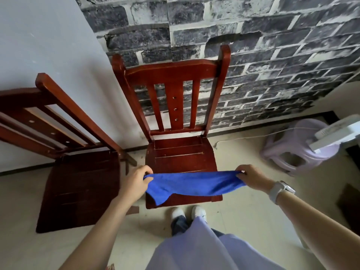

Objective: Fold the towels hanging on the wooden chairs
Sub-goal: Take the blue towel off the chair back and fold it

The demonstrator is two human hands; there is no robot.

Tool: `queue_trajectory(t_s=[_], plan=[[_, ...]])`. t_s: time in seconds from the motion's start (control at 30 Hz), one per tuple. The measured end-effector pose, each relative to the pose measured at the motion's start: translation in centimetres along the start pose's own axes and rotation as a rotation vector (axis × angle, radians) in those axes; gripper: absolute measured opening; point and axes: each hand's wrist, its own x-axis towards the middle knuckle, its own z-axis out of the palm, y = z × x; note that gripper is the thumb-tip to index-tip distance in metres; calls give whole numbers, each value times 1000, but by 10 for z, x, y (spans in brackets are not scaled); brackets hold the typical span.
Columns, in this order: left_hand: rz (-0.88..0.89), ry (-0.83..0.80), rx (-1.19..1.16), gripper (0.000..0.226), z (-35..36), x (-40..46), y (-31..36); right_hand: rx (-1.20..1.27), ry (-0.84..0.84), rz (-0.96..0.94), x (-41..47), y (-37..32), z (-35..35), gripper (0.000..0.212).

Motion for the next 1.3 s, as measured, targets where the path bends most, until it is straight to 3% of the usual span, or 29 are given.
queue_trajectory(t_s=[0.13, 0.27, 0.37, 0.43, 0.53, 0.6, 0.63, 0.7, 0.8, 0.87, 1.17, 1.3], plan=[[14, 212, -158, 14, -2, -1, 3, 490, 346, -81, 1, -5, 8, 26], [-108, 350, -487, 21, -11, 6, 10, 927, 443, -22, 7, -12, 2, 32], [-145, 170, -547, 17, -15, 8, 7, 670, 415, -25, 10, -9, 1, 25], [-136, -74, -342, 20, -12, 5, 1, 393, 301, -67, 8, -6, 4, 22], [-90, -351, 91, 16, -2, 0, -9, 37, -104, -83, 2, 2, 10, 19], [-92, -410, 175, 14, 0, -4, -7, -169, -346, -67, -2, 4, 12, 23], [-85, -395, 144, 26, 2, -5, -7, -199, -387, -56, -2, 4, 12, 24], [-126, -294, -35, 37, 3, -6, -10, -122, -326, -54, 1, 0, 8, 22], [-210, -141, -260, 26, 2, 2, -12, 101, -59, -77, 17, -2, 4, 21], [-213, -64, -290, 22, 3, 18, -16, 191, 60, -65, 32, -4, 4, 10], [-229, 132, -243, 15, 51, 150, -67, 94, 250, 30, 164, -20, 24, 18], [-385, 253, -383, 32, 84, 203, -92, 250, 378, 92, 224, -34, 44, 43]])
